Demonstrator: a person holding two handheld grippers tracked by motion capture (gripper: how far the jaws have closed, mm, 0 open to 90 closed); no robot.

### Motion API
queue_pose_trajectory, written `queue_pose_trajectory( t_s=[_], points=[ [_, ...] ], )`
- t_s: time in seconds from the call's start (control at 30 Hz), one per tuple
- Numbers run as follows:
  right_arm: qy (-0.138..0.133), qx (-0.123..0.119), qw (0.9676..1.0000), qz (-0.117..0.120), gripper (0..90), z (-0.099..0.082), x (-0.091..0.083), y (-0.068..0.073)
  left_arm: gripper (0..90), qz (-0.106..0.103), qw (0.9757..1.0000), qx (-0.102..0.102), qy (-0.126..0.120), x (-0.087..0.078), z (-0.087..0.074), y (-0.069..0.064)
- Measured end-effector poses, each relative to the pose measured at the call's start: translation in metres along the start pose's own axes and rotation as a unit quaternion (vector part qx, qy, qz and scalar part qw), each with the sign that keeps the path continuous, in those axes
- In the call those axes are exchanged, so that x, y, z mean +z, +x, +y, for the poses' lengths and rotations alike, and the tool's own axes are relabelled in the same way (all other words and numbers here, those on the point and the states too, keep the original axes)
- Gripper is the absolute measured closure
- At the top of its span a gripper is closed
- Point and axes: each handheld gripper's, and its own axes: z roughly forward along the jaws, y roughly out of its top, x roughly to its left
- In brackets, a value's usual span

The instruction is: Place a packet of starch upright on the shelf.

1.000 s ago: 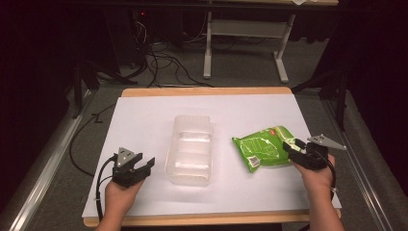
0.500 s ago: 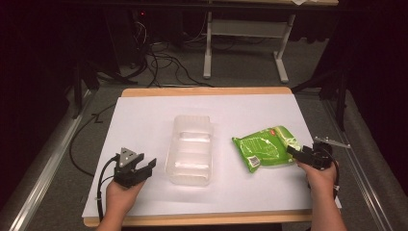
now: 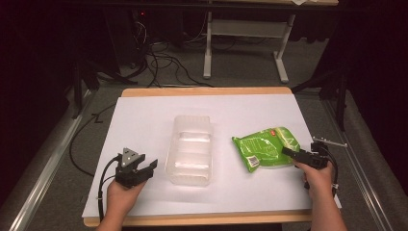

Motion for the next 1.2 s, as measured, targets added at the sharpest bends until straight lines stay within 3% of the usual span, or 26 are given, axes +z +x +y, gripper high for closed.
queue_pose_trajectory(
  t_s=[0.1, 0.2, 0.43, 0.57, 0.6, 0.73, 0.77, 0.8, 0.83, 0.87, 1.03, 1.07, 1.1, 1.17, 1.2],
  points=[
    [-0.002, 0.006, 0.9996, 0.029, 34.0, 0.0, -0.001, 0.0, 46.6, -0.001, 1.0, 0.002, 0.004, 0.001, 0.0, -0.001],
    [-0.014, -0.008, 0.9988, 0.047, 40.5, 0.0, -0.003, 0.005, 46.3, -0.002, 1.0, 0.003, 0.006, 0.001, 0.0, -0.001],
    [0.0, -0.024, 0.9983, 0.054, 46.9, -0.002, -0.003, 0.013, 46.2, -0.003, 0.9999, 0.006, 0.01, 0.003, 0.0, -0.002],
    [0.017, -0.022, 0.9984, 0.049, 48.1, -0.004, 0.002, 0.014, 46.1, -0.003, 0.9999, 0.008, 0.01, 0.002, 0.0, -0.002],
    [0.034, -0.023, 0.9982, 0.044, 49.2, -0.005, 0.006, 0.014, 46.0, -0.003, 0.9999, 0.008, 0.011, 0.002, 0.0, -0.002],
    [0.04, -0.029, 0.9978, 0.043, 51.8, -0.006, 0.009, 0.015, 46.0, -0.004, 0.9999, 0.007, 0.008, 0.001, 0.0, -0.002],
    [0.042, -0.029, 0.9978, 0.043, 59.0, -0.006, 0.01, 0.015, 46.0, -0.004, 0.9999, 0.007, 0.009, 0.001, 0.0, -0.002],
    [0.044, -0.031, 0.9974, 0.047, 72.5, -0.006, 0.01, 0.016, 46.0, -0.005, 0.9999, 0.008, 0.01, 0.001, 0.0, -0.002],
    [0.044, -0.031, 0.9974, 0.047, 72.5, -0.006, 0.01, 0.016, 46.1, -0.005, 0.9999, 0.008, 0.01, 0.001, 0.0, -0.002],
    [0.03, -0.04, 0.9977, 0.046, 82.7, -0.005, 0.006, 0.019, 46.0, -0.005, 0.9999, 0.008, 0.011, 0.002, 0.0, -0.002],
    [0.008, -0.073, 0.9962, 0.046, 85.7, -0.001, 0.0, 0.031, 46.0, -0.005, 0.9999, 0.008, 0.012, 0.003, 0.0, -0.002],
    [-0.01, -0.081, 0.9953, 0.052, 86.5, 0.002, -0.005, 0.036, 46.0, -0.004, 0.9999, 0.009, 0.01, 0.001, 0.0, -0.003],
    [-0.01, -0.081, 0.9953, 0.052, 86.5, 0.002, -0.005, 0.036, 46.0, -0.004, 0.9999, 0.009, 0.01, 0.001, 0.0, -0.003],
    [-0.047, -0.101, 0.9926, 0.049, 87.6, 0.007, -0.015, 0.05, 46.0, -0.005, 0.9999, 0.007, 0.005, 0.0, 0.0, -0.003],
    [-0.047, -0.101, 0.9926, 0.049, 87.6, 0.007, -0.015, 0.05, 46.0, -0.005, 0.9999, 0.007, 0.005, 0.0, 0.0, -0.003]
  ],
)
